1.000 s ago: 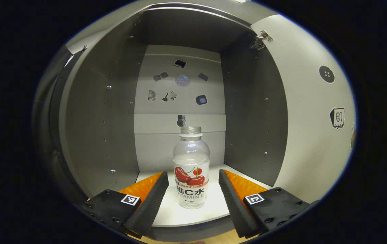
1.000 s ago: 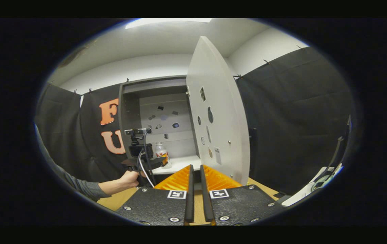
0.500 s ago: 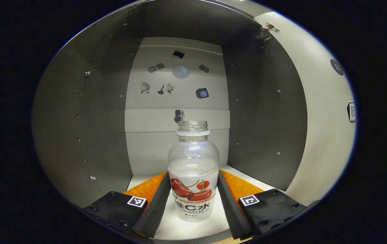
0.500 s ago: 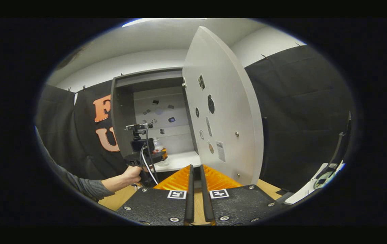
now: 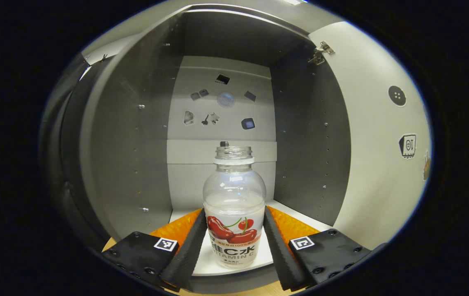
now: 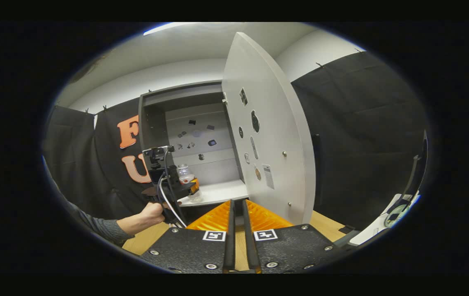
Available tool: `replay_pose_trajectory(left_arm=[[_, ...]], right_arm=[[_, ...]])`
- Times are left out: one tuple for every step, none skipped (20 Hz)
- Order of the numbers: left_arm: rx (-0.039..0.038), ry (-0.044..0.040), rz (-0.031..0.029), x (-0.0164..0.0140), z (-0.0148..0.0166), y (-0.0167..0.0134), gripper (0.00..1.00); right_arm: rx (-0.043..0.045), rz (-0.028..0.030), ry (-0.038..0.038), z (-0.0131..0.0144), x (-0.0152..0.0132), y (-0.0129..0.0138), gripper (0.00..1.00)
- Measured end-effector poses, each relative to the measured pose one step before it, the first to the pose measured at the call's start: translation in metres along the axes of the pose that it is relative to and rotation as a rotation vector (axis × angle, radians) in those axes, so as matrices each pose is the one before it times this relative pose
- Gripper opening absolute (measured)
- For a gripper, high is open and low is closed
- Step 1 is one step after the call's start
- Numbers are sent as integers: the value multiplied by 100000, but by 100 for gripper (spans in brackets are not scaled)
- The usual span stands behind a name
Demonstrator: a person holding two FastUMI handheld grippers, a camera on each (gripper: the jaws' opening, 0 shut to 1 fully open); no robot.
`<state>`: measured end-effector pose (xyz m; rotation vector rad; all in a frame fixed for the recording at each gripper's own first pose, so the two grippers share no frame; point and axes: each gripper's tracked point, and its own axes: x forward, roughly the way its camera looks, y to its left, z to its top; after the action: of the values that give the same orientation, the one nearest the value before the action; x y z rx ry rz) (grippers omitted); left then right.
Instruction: Open the cabinet door with the right hand, grasp the bottle in the cabinet with the left hand and place it on the coaster, then close the cabinet door with the right hand.
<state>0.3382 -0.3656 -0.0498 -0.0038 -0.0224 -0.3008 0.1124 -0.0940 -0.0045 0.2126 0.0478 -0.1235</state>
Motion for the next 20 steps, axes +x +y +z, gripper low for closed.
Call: replay_pose_trajectory(left_arm=[[389, -670, 588, -272, 69, 189, 85], [552, -495, 579, -275, 76, 265, 85], [384, -423, 779, -476, 4, 246, 85], [194, -122, 478, -567, -1, 186, 85], [332, -517, 975, -532, 44, 301, 85], [316, -892, 1399, -565, 75, 421, 86], [565, -763, 1445, -419, 24, 379, 85], [540, -28, 2004, -515, -142, 460, 85], [508, 24, 1570, -482, -134, 412, 85], [144, 251, 1541, -602, -152, 436, 86], [-13, 577, 970, -491, -249, 232, 86], [-536, 459, 1014, -616, -348, 258, 86], [-439, 621, 1064, -426, -329, 227, 86], [-148, 681, 1462, -453, -352, 321, 86], [408, 1103, 1631, -467, -495, 425, 86], [127, 901, 1261, -535, -512, 407, 84], [-168, 1061, 609, -411, -473, 222, 86], [-86, 1062, 410, -246, -554, 50, 85], [466, 1084, 1005, -298, -581, 286, 86], [-93, 593, 270, -497, -542, 237, 85]], right_arm=[[583, 863, 99, -162, -407, 73, 11], [692, 941, 492, -259, -368, 32, 11], [495, 967, 337, -201, -522, 140, 11], [-103, 808, 204, -183, -370, 36, 11], [-512, 373, 420, -322, -418, 0, 11], [-547, 784, 513, -206, -298, 150, 11], [-343, 778, 434, -264, -439, 183, 11], [-180, 1410, 721, -197, -289, 420, 11], [-178, 1544, 901, -330, -305, 499, 11], [-364, 1175, 629, -276, -235, 409, 11], [-309, 1186, 425, -174, -315, 423, 11], [-92, 1335, 544, -188, -405, 404, 11], [20, 1113, 445, -206, -366, 477, 11], [-134, 972, 446, -222, -250, 349, 11], [-107, 826, 855, -360, -244, 294, 11], [-117, 601, 1318, -473, -313, 272, 11], [-270, 465, 900, -455, -242, 181, 11], [-333, 471, 1004, -304, -354, 167, 11], [178, 482, 360, -337, -276, 152, 11], [72, 905, -125, -7, -71, 359, 11]])
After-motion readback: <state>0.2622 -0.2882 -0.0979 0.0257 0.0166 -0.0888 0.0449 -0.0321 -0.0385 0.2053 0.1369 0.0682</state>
